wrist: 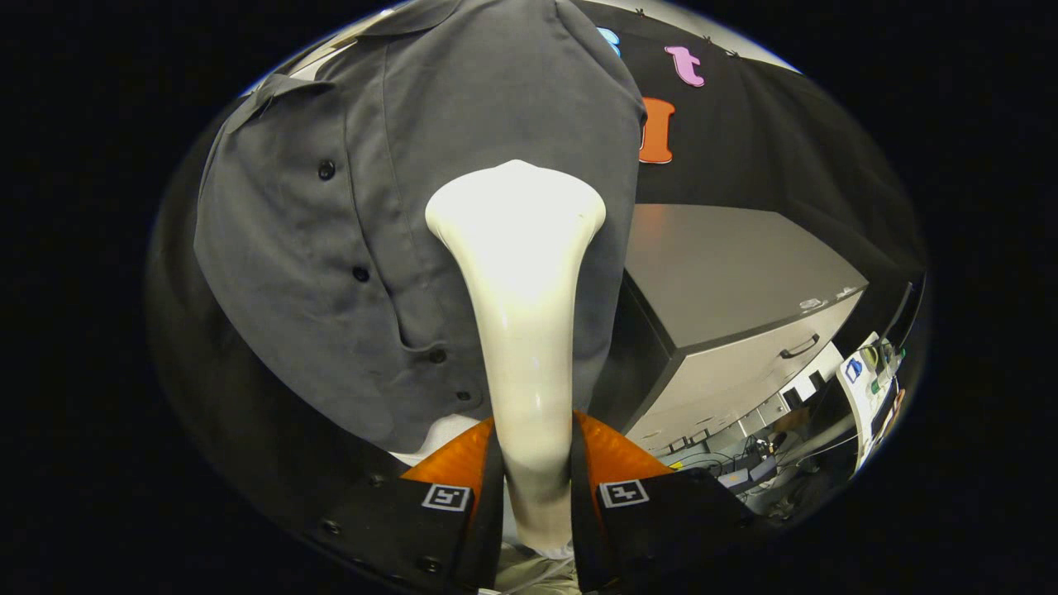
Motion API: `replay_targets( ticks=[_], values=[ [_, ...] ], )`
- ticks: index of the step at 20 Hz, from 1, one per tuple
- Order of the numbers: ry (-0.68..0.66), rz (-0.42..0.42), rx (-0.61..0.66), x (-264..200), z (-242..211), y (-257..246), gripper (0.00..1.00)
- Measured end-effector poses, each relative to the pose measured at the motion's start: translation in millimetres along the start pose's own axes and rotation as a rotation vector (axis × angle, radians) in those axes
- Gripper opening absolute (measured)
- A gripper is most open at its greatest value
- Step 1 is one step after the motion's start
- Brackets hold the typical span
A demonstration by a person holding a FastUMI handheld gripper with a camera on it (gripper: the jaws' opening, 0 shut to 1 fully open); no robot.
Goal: Iron the clothes twice with a garment steamer, once on the left side and once on the right side.
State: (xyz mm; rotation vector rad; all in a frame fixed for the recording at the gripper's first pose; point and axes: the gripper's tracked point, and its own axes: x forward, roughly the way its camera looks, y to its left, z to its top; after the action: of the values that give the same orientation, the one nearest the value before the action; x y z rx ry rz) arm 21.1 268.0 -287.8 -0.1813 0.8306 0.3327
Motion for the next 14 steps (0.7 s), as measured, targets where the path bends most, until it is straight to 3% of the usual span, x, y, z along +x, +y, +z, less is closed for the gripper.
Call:
replay_targets(
  ticks=[14],
  values=[
    [0.113,-0.002,0.035,24,-72,-3,0.43]
  ],
)
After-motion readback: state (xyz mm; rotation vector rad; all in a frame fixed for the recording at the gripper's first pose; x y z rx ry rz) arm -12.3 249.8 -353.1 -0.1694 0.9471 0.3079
